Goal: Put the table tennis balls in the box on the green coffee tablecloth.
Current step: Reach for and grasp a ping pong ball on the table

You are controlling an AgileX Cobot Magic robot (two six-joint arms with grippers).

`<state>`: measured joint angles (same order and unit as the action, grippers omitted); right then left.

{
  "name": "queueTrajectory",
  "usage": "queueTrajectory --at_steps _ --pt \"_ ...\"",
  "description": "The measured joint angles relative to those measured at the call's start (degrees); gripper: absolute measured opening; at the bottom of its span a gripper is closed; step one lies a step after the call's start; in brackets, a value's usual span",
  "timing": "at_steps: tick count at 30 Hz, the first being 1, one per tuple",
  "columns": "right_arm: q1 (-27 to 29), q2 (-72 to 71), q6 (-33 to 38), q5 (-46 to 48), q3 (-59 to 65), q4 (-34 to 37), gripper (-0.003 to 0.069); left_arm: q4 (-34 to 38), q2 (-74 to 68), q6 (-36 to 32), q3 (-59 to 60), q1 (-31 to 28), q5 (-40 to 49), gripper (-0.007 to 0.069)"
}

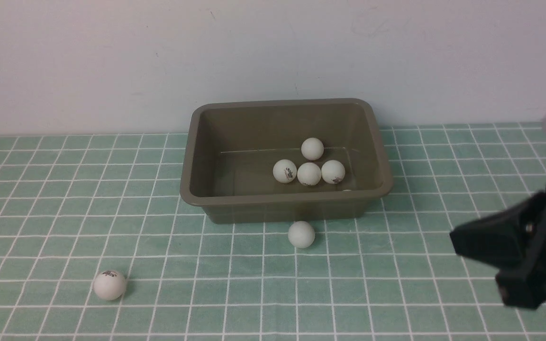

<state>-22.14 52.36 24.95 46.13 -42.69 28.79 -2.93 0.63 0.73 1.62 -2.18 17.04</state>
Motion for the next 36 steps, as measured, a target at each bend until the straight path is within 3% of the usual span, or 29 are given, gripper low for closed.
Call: queueTrajectory --at_steps 7,12,22,36 --pt "-3.0 -0.8 -2.7 -16.5 11.5 0.7 -0.0008 0.0 0.0 0.0 0.0 0.0 0.0 -0.0004" --pt "-5.4 5.6 -2.8 -25.4 12.3 1.2 -0.0008 0.0 0.0 0.0 0.0 0.0 0.0 -0.0004" --pt "-18.0 25.7 -3.1 -49.9 12.3 8.6 -0.0008 0.0 0.0 0.0 0.0 0.0 0.0 -0.0004" --pt "-28.6 42.5 -2.5 -59.9 1.8 18.2 -0.0008 0.0 0.0 0.0 0.0 0.0 0.0 -0.0004"
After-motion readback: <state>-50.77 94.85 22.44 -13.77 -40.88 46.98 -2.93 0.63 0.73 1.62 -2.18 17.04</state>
